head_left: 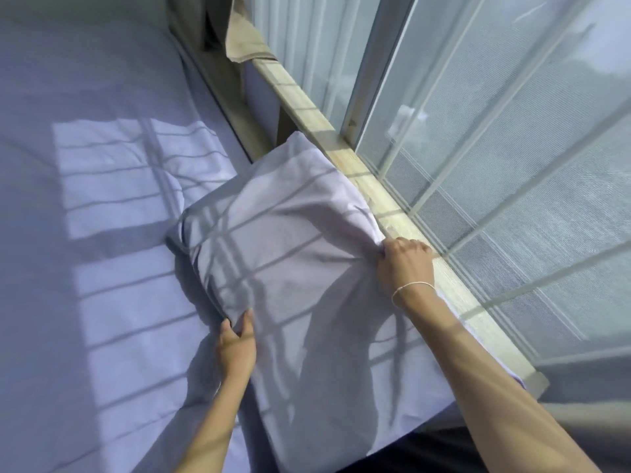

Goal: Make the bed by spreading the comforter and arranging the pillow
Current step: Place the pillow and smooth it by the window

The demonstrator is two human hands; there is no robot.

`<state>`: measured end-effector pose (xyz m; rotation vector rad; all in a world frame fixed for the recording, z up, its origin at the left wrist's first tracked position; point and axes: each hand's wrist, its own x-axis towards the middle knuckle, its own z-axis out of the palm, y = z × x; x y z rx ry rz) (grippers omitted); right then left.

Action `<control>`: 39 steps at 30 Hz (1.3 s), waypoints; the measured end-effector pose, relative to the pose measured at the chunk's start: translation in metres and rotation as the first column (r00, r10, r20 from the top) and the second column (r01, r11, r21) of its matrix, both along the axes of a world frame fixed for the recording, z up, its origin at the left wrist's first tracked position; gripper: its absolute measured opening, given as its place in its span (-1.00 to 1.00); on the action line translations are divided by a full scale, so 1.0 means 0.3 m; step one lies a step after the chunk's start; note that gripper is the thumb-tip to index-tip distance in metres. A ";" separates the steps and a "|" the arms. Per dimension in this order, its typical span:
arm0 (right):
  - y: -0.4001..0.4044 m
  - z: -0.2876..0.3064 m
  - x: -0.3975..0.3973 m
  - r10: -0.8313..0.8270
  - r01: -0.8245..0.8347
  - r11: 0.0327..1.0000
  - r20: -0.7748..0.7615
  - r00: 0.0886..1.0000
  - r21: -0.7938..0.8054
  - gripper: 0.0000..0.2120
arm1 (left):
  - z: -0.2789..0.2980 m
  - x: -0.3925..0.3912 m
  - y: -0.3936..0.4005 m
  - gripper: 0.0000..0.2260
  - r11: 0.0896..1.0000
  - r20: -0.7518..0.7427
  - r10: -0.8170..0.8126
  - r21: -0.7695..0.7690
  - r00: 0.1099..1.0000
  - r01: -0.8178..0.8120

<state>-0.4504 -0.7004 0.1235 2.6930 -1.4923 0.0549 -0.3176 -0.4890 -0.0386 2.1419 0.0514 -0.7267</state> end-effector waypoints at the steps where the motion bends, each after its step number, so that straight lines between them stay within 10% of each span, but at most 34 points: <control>1: 0.000 -0.001 0.001 0.003 -0.003 1.000 -0.009 1.000 0.005 -0.85 | 0.013 0.000 -0.007 -0.52 0.999 -0.016 0.019 -0.038 1.000 -0.019; 10: 0.009 0.071 -0.020 0.104 -0.071 0.982 0.193 0.976 -0.174 -0.88 | 0.058 -0.037 -0.119 -0.26 0.965 -0.098 0.113 -0.228 0.989 -0.133; 22: 0.128 0.173 0.020 0.233 -0.175 0.964 0.320 0.918 -0.202 -0.87 | 0.055 -0.087 -0.106 -0.83 0.926 -0.175 0.077 -0.353 0.982 -0.136; 32: -0.015 0.108 -0.051 0.055 -0.051 0.998 0.239 0.969 -0.024 -0.82 | -0.142 0.038 -0.328 -0.20 0.936 -0.223 -0.082 -0.353 0.971 -0.002; 39: 0.076 0.081 -0.151 0.151 -0.156 0.987 0.133 0.980 0.029 -0.10 | -0.107 -0.073 -0.204 -0.64 0.987 0.038 -0.075 -0.138 0.996 0.080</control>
